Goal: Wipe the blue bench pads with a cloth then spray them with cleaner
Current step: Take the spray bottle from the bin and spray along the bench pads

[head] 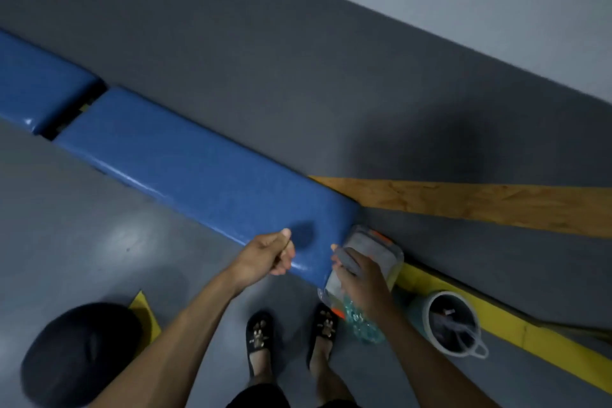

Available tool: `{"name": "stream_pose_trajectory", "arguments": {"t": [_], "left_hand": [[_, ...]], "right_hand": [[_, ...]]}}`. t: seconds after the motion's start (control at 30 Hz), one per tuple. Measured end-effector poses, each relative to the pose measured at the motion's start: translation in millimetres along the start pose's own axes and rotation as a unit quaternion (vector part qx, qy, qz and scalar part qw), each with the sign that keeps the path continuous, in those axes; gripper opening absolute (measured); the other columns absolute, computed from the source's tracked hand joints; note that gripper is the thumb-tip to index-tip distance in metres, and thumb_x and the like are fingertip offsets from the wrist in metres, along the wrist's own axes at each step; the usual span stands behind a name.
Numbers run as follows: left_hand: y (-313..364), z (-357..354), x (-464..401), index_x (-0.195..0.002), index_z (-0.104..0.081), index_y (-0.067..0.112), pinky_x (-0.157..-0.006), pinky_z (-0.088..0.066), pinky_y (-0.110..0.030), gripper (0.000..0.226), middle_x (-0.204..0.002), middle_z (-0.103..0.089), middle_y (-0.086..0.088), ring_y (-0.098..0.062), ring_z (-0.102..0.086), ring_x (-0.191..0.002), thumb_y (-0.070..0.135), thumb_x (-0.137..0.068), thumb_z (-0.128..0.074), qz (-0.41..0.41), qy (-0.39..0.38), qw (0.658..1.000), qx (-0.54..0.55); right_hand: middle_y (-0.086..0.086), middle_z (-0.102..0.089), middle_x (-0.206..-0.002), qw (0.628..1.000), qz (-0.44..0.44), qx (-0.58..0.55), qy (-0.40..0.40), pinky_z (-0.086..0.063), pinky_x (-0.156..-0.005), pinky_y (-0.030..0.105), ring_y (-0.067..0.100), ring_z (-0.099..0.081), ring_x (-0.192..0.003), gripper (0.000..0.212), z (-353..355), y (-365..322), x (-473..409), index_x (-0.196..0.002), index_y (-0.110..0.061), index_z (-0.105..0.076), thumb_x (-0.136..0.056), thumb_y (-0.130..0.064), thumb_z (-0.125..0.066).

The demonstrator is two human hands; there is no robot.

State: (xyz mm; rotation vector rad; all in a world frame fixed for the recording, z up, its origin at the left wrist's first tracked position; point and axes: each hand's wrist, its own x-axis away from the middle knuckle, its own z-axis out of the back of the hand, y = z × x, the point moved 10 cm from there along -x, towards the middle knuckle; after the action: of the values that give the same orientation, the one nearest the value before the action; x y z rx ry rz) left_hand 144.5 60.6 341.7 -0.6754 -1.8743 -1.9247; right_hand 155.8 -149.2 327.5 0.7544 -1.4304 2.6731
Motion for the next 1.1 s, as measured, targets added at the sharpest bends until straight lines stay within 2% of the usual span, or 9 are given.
{"name": "stream_pose_trajectory", "arguments": {"t": [0.07,0.13,0.2,0.37,0.43,0.57,0.67,0.8,1.1], "left_hand": [[-28.4,9.2,2.6,-0.070,-0.059,0.009,-0.048,-0.039,-0.020,0.048,-0.057,-0.058,-0.008,-0.012,-0.050,-0.046,0.034,-0.105,-0.037,0.011,0.024,1.000,0.011],[-57.0,16.0,8.3,-0.073,-0.061,0.007,-0.049,-0.040,-0.021,0.048,-0.060,-0.059,-0.013,-0.014,-0.050,-0.047,0.041,-0.102,-0.044,0.027,0.049,0.998,0.028],[-84.1,18.7,13.7,-0.075,-0.063,0.007,-0.051,-0.042,-0.022,0.051,-0.061,-0.061,-0.012,-0.015,-0.051,-0.049,0.051,-0.094,-0.046,0.047,0.071,0.996,0.035],[-129.8,12.9,18.5,-0.078,-0.067,0.011,-0.060,-0.045,-0.030,0.052,-0.066,-0.064,-0.013,-0.020,-0.055,-0.059,0.057,-0.088,-0.046,0.087,0.114,0.989,0.044],[-136.5,6.8,18.0,-0.078,-0.067,0.012,-0.064,-0.045,-0.033,0.051,-0.068,-0.064,-0.013,-0.022,-0.056,-0.062,0.055,-0.093,-0.046,0.099,0.122,0.987,0.042],[-134.8,-5.4,14.5,-0.084,-0.065,0.006,-0.067,-0.045,-0.034,0.048,-0.068,-0.064,-0.012,-0.018,-0.059,-0.061,0.041,-0.104,-0.039,0.101,0.131,0.986,0.033],[-129.5,-12.9,11.9,-0.086,-0.065,0.003,-0.065,-0.047,-0.031,0.049,-0.069,-0.065,-0.013,-0.016,-0.060,-0.060,0.040,-0.104,-0.038,0.100,0.128,0.986,0.029],[-128.2,-16.4,9.6,-0.086,-0.066,0.004,-0.066,-0.048,-0.031,0.050,-0.070,-0.066,-0.011,-0.016,-0.061,-0.063,0.042,-0.103,-0.037,0.099,0.124,0.987,0.018],[-122.2,-14.7,5.2,-0.085,-0.067,0.010,-0.069,-0.049,-0.035,0.054,-0.072,-0.067,-0.013,-0.021,-0.060,-0.068,0.053,-0.100,-0.039,0.094,0.127,0.987,0.010]], "right_hand": [[-0.023,-0.065,-0.078,0.998,-0.018,0.054,-0.020,-0.049,-0.067,0.033,0.007,-0.063,-0.075,0.024,-6.7,39.7,-9.9,-0.093,-0.048,-0.064,-0.090,-0.025,-0.059],[-0.013,-0.069,-0.083,0.994,-0.062,0.086,-0.020,-0.054,-0.070,0.037,0.017,-0.066,-0.080,0.013,-8.5,77.8,-13.7,-0.095,-0.036,-0.066,-0.087,-0.032,-0.056],[-0.004,-0.070,-0.088,0.990,-0.083,0.111,-0.016,-0.055,-0.072,0.043,0.024,-0.066,-0.085,0.026,-10.0,107.7,-15.4,-0.102,-0.029,-0.066,-0.084,-0.042,-0.052],[-0.004,-0.073,-0.099,0.984,-0.096,0.147,-0.035,-0.055,-0.079,0.044,0.028,-0.067,-0.097,0.042,-25.4,176.8,-23.2,-0.106,-0.035,-0.066,-0.076,-0.056,-0.045],[-0.002,-0.072,-0.095,0.979,-0.099,0.171,-0.039,-0.054,-0.078,0.043,0.032,-0.065,-0.095,0.046,-25.8,177.4,-20.6,-0.102,-0.030,-0.068,-0.075,-0.056,-0.042],[0.005,-0.071,-0.097,0.972,-0.118,0.196,-0.052,-0.046,-0.074,0.035,0.034,-0.062,-0.096,0.022,-22.3,183.3,-15.8,-0.102,-0.025,-0.071,-0.086,-0.038,-0.062],[0.005,-0.072,-0.101,0.972,-0.125,0.194,-0.052,-0.045,-0.076,0.035,0.036,-0.062,-0.098,0.027,-17.7,187.6,-16.4,-0.107,-0.028,-0.071,-0.085,-0.040,-0.061],[-0.001,-0.071,-0.109,0.972,-0.172,0.150,-0.046,-0.054,-0.089,0.041,0.030,-0.063,-0.103,0.056,-6.8,208.8,-32.0,-0.121,-0.041,-0.064,-0.071,-0.057,-0.045],[0.002,-0.067,-0.098,0.973,-0.181,0.145,0.014,-0.056,-0.082,0.043,0.029,-0.062,-0.087,0.042,41.5,178.6,-82.4,-0.114,-0.031,-0.062,-0.079,-0.047,-0.044]]}}
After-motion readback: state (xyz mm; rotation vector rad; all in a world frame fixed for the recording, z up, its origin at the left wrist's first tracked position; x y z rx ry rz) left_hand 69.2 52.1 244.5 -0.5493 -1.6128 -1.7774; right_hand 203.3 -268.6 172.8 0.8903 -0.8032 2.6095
